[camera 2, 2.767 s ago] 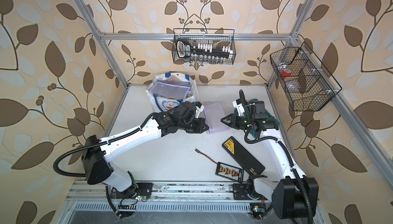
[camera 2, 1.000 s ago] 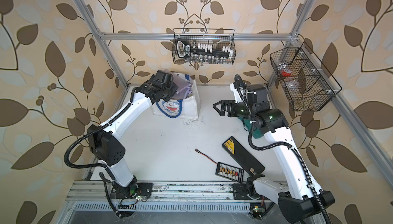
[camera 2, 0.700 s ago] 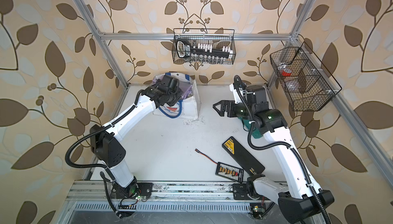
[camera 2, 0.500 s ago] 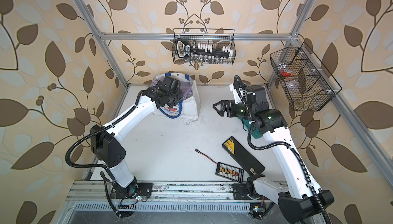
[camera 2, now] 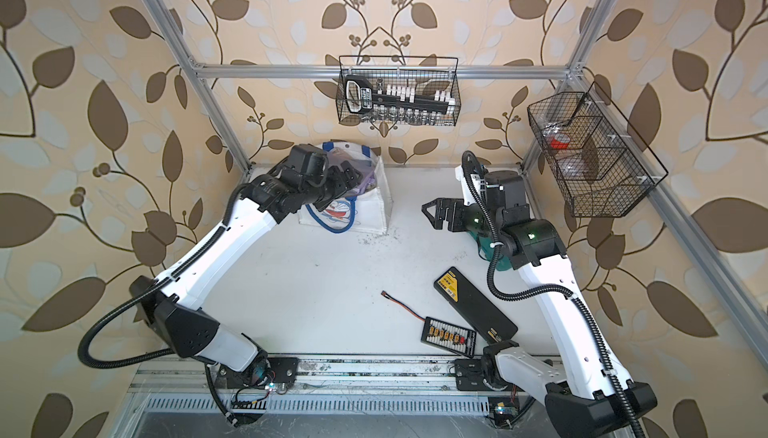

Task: Put the pencil pouch into the canvas bag
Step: Place the pencil pouch in the canvas bag, then reset both arms

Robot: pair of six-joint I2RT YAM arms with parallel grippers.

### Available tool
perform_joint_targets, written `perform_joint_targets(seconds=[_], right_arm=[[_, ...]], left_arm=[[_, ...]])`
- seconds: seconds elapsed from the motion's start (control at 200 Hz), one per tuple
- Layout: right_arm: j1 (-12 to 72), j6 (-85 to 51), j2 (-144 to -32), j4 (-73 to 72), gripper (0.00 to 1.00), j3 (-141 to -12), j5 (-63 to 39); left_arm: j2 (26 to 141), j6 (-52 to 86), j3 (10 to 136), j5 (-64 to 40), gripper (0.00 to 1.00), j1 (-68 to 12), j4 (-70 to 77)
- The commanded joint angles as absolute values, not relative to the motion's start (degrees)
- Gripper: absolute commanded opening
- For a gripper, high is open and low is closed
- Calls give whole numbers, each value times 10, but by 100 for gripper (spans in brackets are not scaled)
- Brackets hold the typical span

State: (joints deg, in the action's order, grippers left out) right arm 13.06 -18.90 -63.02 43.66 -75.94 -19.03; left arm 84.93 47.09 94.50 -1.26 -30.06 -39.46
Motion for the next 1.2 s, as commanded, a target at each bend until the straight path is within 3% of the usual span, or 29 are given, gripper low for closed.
perform_joint_targets(seconds=[0.0,0.135,0.3,0.47,0.65,0.77,0.965,1.195], right_arm=[[112,-195,-612,424,100,-725,-146],[60,-191,-566,367,100,-644,-120],[29,-277,-473,197,100,-463,55],[-23,-247,-424,19,100,-302,85],[-39,-120,-454,-126,100,-213,52],[-39,-86,-481,-232,100,-163,47],[-41,-74,-601,-386,99,-134,13],[-63,-93,-758,-576,100,-121,1]], left_arm=[[749,339,900,-50,99,-305,-430],[599,281,766,52,99,-302,-461],[426,309,594,216,99,-301,-482],[359,290,468,336,99,-300,-437],[363,242,372,499,99,-299,-340],[390,171,310,530,99,-288,-207],[494,118,254,514,99,-236,2],[651,86,229,392,99,-125,249]])
